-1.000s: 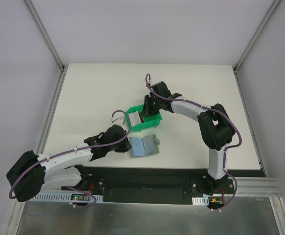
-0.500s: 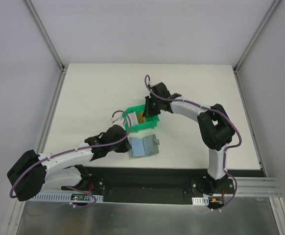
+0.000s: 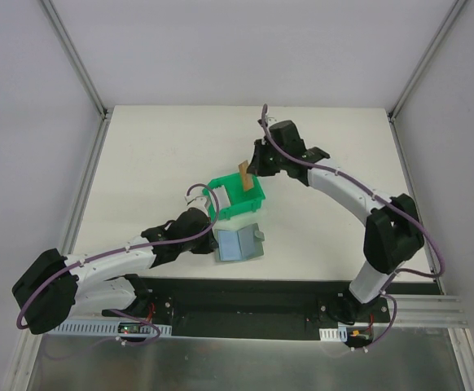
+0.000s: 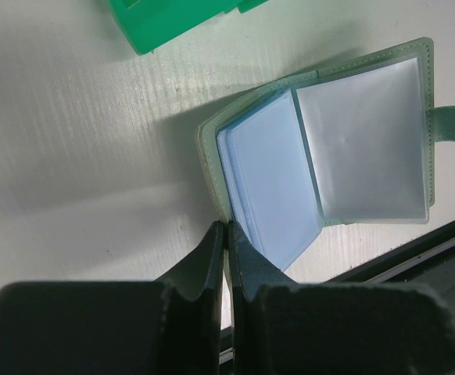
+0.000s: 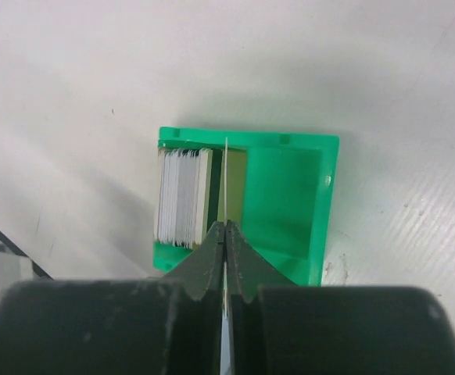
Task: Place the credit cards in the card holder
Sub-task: Pick up the credit card from the storage box, then insert the credit card into the card holder.
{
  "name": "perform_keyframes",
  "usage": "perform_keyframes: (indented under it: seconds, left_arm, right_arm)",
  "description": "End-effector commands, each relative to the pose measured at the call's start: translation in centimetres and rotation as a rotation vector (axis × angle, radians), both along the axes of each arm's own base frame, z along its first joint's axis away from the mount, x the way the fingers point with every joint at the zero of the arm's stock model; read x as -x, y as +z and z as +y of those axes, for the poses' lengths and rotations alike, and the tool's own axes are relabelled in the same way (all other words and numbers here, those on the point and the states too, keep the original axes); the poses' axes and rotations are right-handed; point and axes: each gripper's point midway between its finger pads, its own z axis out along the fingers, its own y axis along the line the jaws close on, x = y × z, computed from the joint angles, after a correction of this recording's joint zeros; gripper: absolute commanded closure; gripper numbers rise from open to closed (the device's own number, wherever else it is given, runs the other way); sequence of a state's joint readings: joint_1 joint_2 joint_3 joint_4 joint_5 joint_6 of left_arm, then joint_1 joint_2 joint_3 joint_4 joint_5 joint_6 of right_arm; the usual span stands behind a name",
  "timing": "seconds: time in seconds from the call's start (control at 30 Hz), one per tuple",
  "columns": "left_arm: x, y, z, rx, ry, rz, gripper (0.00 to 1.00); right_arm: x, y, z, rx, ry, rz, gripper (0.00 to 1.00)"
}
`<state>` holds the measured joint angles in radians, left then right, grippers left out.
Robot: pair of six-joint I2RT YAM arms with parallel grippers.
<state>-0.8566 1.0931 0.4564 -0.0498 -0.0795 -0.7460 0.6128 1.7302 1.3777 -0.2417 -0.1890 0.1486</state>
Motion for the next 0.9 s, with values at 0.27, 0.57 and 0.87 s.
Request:
perform_keyframes:
  seconds: [0.27,0.57,0.87]
  left_arm:
    - [0.2,0.1,-0.1,0.012,-0.033,-0.026,1.0]
    - [0.5,-0.5,0.1,0.012,-0.032,-0.017,1.0]
    - [0.3,0.0,-0.2,0.025,-0.036,-0.028,1.0]
  right_arm:
    - [7.0,5.2,-1.1,-0.242,0.049,0.006,1.0]
    - [15.1,0.3,0.8,-0.364,0.093,0.167,1.0]
    - [16.6,-4.0,1.9,-0.341,0.059,0.237,1.0]
